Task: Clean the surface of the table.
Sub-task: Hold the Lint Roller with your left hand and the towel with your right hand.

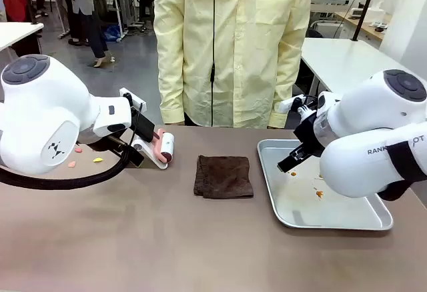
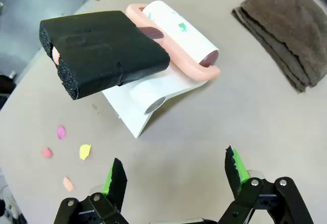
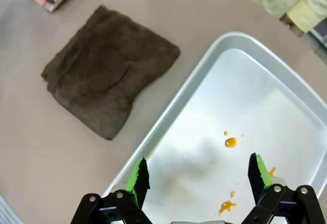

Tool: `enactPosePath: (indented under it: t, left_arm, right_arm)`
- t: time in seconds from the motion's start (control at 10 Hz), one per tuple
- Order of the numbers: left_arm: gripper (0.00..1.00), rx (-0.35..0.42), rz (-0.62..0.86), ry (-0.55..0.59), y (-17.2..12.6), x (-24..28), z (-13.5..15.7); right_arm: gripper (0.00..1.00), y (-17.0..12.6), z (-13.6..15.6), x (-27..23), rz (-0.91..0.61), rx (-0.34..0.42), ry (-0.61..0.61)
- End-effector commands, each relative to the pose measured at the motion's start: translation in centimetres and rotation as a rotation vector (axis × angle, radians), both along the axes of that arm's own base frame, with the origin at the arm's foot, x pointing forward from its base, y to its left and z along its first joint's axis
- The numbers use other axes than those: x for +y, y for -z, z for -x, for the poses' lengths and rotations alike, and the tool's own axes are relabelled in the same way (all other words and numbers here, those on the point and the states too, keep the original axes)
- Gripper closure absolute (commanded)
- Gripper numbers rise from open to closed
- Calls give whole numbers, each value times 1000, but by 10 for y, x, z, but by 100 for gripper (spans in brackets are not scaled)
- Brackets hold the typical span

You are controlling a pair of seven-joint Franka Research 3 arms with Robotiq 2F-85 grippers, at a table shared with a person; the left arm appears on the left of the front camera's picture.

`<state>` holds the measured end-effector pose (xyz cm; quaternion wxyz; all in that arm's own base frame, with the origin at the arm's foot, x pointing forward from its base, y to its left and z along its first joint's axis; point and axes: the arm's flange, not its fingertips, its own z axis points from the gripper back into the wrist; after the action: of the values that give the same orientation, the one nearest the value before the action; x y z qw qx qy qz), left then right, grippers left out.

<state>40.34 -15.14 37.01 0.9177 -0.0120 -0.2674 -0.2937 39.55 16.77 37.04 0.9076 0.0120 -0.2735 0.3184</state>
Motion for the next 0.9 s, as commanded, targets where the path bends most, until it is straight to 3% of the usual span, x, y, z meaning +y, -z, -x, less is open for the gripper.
enactPosePath:
  t: [0.0,0.8]
  left_arm:
    - [0,0,0,0,0,0,0]
    - [0,0,0,0,0,0,0]
  right_arm:
    - [0,0,0,0,0,0,0]
    - [0,0,0,0,0,0,0]
